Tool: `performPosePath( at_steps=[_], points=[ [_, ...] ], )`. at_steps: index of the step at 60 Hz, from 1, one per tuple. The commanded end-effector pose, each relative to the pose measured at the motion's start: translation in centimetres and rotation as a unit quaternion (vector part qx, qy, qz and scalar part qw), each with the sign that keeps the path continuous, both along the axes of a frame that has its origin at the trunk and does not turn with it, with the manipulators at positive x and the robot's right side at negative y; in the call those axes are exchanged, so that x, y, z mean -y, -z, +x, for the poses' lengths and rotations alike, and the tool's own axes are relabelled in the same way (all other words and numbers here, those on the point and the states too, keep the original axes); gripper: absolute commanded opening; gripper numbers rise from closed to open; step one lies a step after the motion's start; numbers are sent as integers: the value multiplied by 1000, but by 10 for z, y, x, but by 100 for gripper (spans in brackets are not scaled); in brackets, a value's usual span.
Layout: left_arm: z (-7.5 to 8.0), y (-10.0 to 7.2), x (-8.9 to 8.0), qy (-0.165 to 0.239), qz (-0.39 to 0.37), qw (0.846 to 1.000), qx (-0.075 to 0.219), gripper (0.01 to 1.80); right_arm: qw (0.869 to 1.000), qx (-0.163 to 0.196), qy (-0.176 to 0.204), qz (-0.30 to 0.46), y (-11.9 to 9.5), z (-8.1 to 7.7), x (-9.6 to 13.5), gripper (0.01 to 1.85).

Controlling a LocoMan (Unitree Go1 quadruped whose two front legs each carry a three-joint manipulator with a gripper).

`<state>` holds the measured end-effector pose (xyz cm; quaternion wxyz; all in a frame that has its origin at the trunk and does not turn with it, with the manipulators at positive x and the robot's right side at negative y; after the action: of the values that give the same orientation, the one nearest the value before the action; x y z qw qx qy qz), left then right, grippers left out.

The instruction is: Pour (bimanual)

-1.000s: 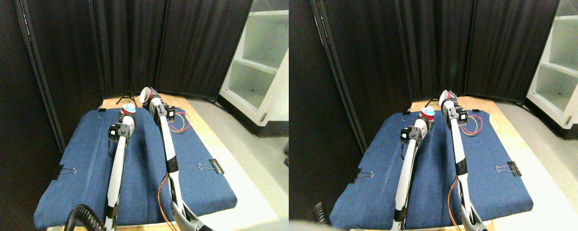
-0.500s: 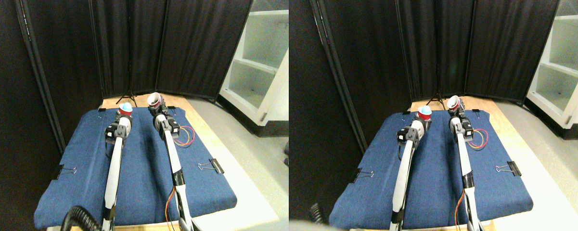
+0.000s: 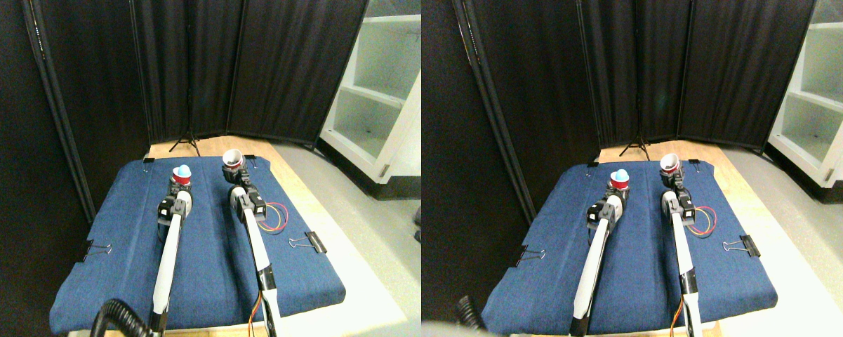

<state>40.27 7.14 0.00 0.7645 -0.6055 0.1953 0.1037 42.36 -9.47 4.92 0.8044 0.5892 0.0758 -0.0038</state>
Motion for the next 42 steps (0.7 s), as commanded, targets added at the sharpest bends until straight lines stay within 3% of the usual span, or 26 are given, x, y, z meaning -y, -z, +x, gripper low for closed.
performPosePath(
  at_steps=[1,13,23,42],
  points=[
    [2,2,1,-4,-11,1000,13,33,1000,4,11,-1,5,1,1,36],
    [4,20,-6,-16,7,1000,8,33,1000,-1,15,1,17,-2,-2,34],
    [4,23,-9,-15,15,1000,7,33,999,-25,33,7,23,-3,-4,35],
    [11,25,-11,-20,13,1000,5,33,998,-32,37,29,42,1,-3,34]
  ],
)
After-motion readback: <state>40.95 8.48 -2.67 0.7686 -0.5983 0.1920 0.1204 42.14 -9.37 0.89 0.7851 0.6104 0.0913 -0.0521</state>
